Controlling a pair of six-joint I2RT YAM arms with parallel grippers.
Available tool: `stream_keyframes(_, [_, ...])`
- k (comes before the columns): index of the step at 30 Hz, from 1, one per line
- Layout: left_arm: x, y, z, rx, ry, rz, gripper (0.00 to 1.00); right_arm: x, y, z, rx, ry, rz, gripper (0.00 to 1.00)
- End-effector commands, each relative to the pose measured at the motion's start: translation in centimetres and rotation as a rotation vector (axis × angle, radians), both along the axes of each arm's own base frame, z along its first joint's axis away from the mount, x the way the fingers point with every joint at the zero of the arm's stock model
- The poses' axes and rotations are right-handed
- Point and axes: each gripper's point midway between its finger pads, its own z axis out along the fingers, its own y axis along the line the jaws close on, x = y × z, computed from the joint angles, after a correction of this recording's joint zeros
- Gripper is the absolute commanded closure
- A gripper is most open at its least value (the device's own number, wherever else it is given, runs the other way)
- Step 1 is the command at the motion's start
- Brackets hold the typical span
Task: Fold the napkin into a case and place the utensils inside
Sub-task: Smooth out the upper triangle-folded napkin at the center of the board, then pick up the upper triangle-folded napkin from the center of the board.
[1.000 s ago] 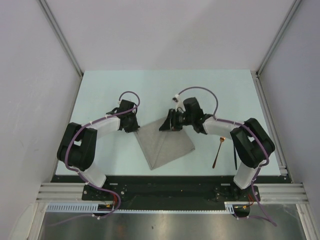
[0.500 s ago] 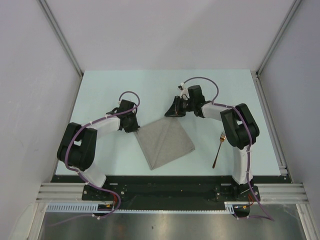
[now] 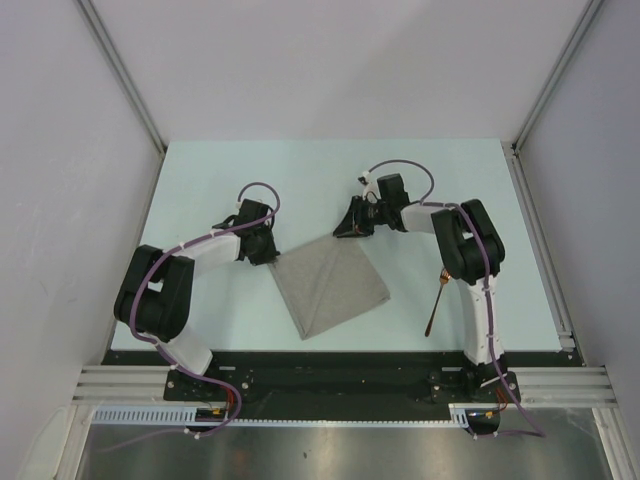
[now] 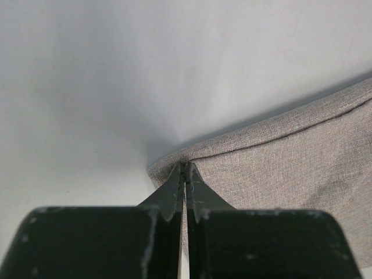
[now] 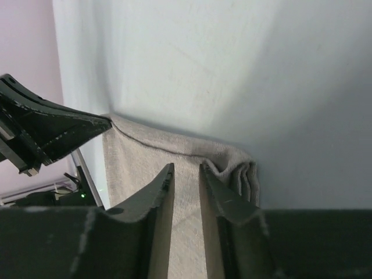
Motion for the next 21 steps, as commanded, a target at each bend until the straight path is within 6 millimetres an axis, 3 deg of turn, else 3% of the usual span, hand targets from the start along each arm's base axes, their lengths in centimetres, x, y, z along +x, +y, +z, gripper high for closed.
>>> stream_keyframes(1, [1.1,-0.2,1.6,-0.031,-0.057,0.019,1.00,-0.4,-0.6,6.1,-0.072,-0.125,0.000,0.68])
stream_keyframes(3, [1.1,-0.3,2.3,-0.041,-0.070,0.024,0.99,-1.7,-1.4,6.7,-0.165,-0.136,-0.003,0.61])
stream_keyframes(4, [1.1,-0.2,2.5,-0.041,-0.075,0.027,0.95,-2.3,-1.6,8.1,-0.191,-0.166,-0.008,0.59])
stream_keyframes(5, [1.2,-0.1,3.0,-0.038,-0.086,0.034,0.85,-3.1,-1.4,8.2,-0.249,-0.183,-0.012,0.58])
stream_keyframes(7, [1.2,0.2,4.5,-0.039,-0.115,0.043,0.76,-5.8,-1.8,7.3,-0.342,-0.170,0.020,0.51])
stream_keyframes(8, [1.2,0.2,5.0,-0.038,-0.127,0.041,0.67,-7.3,-1.0,8.1,-0.384,-0.218,0.030,0.49])
stream_keyframes(9, [1.2,0.6,5.7,-0.029,-0.140,0.048,0.63,-9.1,-1.4,6.9,-0.434,-0.194,0.047,0.46])
stream_keyframes(11, [1.2,1.0,7.6,-0.034,-0.181,0.057,0.57,-11.1,-1.0,7.5,-0.490,-0.249,0.049,0.44])
stream_keyframes(12, [0.9,1.2,8.1,-0.035,-0.181,0.059,0.56,-13.9,0.7,7.4,-0.508,-0.280,0.107,0.39])
stream_keyframes(14, [0.7,1.9,9.8,-0.045,-0.210,0.081,0.49,-15.7,1.0,6.8,-0.576,-0.317,0.106,0.35])
stream_keyframes(15, [0.0,2.3,9.7,-0.038,-0.192,0.096,0.48,-18.3,2.5,6.9,-0.583,-0.336,0.158,0.33])
stream_keyframes(17, [-0.8,2.7,10.2,-0.077,-0.185,0.130,0.46,-20.0,3.7,6.5,-0.591,-0.359,0.174,0.30])
stream_keyframes(18, [-1.6,2.7,9.4,-0.094,-0.157,0.134,0.45,-20.3,4.3,6.2,-0.603,-0.378,0.168,0.29])
stream_keyframes(19, [-2.2,2.3,9.1,-0.144,-0.128,0.128,0.45,-21.9,5.4,6.0,-0.603,-0.392,0.203,0.29])
stream_keyframes(21, [-3.5,2.4,8.2,-0.184,-0.088,0.157,0.45,-22.5,6.6,5.4,-0.631,-0.420,0.207,0.28])
